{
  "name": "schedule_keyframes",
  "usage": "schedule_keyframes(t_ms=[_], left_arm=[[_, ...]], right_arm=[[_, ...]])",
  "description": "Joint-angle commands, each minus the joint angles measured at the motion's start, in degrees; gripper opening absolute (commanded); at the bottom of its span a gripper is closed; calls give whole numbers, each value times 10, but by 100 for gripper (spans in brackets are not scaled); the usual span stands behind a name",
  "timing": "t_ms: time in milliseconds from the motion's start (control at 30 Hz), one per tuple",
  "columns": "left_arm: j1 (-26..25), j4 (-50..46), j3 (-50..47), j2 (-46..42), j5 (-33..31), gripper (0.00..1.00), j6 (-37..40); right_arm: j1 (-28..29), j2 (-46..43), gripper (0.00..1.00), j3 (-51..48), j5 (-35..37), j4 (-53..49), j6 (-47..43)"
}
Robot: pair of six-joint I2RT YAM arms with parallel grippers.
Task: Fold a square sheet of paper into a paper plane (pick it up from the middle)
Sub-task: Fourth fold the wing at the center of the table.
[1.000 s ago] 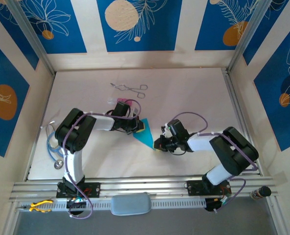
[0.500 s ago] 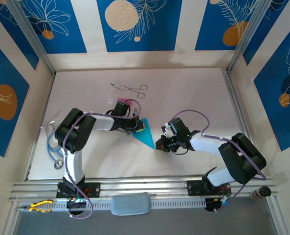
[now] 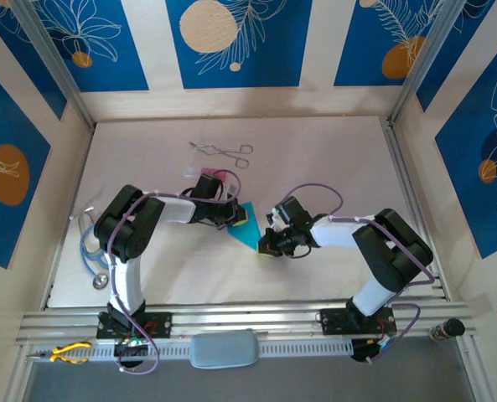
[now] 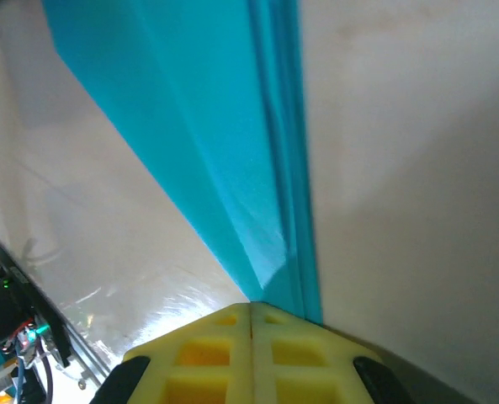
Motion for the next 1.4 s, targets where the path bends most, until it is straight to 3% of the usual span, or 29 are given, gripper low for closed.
schedule_keyframes(t_ms=[0, 333, 500, 667, 900, 1367], left_arm=[[9, -22, -5, 10, -25, 4, 4], [8, -16, -9, 2, -24, 4, -6], [6, -13, -10, 2, -26, 4, -10], [5, -12, -11, 2, -27, 4, -11], [6, -13, -7, 2, -23, 4, -10], [-22, -46, 11, -61, -9, 4, -2]], right_arm=[[0, -24, 1, -36, 10, -29, -3], [-37, -110, 1, -32, -8, -36, 0], [-40, -52, 2, 32, -40, -18, 7], [-39, 21, 3, 83, -23, -15, 33], [-41, 86, 2, 92, -19, -14, 42], [-43, 97, 0, 54, 6, -29, 37]])
